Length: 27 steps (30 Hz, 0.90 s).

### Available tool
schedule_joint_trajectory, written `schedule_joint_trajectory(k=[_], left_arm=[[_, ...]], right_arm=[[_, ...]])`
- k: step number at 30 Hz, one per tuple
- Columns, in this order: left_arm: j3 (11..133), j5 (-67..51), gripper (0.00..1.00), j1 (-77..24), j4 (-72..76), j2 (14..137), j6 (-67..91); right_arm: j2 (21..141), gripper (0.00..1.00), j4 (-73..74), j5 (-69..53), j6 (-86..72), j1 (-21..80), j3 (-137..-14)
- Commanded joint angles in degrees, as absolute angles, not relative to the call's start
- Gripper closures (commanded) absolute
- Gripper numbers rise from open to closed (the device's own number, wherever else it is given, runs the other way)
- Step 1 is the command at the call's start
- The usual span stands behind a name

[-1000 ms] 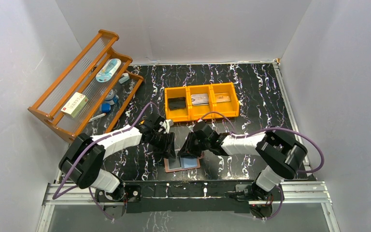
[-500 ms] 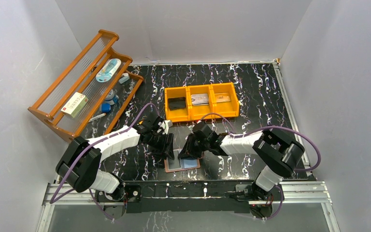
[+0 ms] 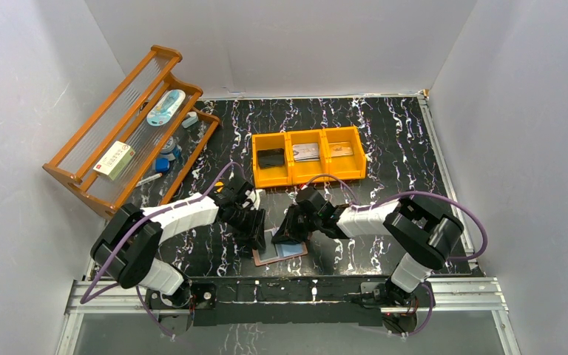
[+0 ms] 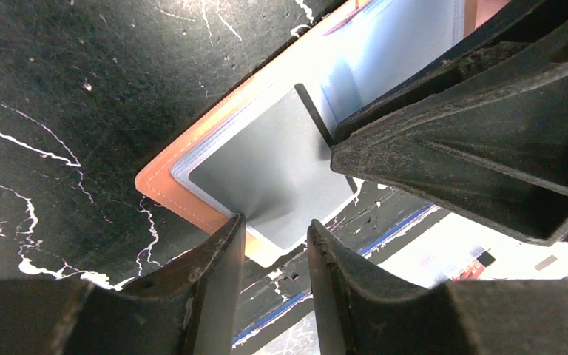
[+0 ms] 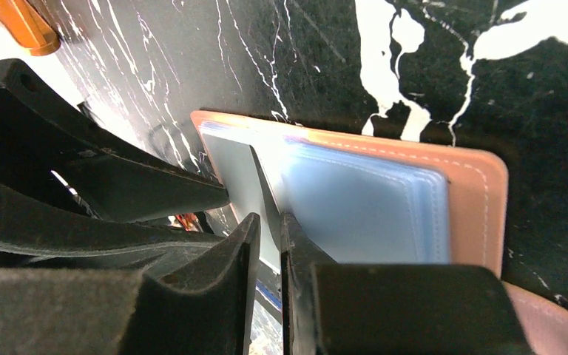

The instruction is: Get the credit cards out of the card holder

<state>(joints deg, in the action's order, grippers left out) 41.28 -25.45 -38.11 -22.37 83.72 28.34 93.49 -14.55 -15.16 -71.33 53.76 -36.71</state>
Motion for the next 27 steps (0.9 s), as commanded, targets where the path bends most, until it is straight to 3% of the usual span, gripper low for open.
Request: schedule_joint_trajectory(k=[1,12,19,27], left_arm=[[38.9,-22.2,0.66,-39.1,-22.9,85.4,29.0],[38.4,-20.5,0.76,-39.2,-22.0,86.0,30.0],[38.2,-18.5,0.78,-39.2,-22.1,85.9,30.5],[38.9,-16.0,0.62,-39.2,-22.7,85.8,31.2]], right_arm=[[94.2,0.76,-17.3,-16.6,-72.1,53.9,-36.1],[95.2,0.82,-24.1,-21.1,-71.4,53.9,-36.1],[92.6,0.76,-8.3,-15.0,-66.2,53.9,-40.3],[93.2,0.78,-5.4,-16.5,-64.4,54.0,-41.7]])
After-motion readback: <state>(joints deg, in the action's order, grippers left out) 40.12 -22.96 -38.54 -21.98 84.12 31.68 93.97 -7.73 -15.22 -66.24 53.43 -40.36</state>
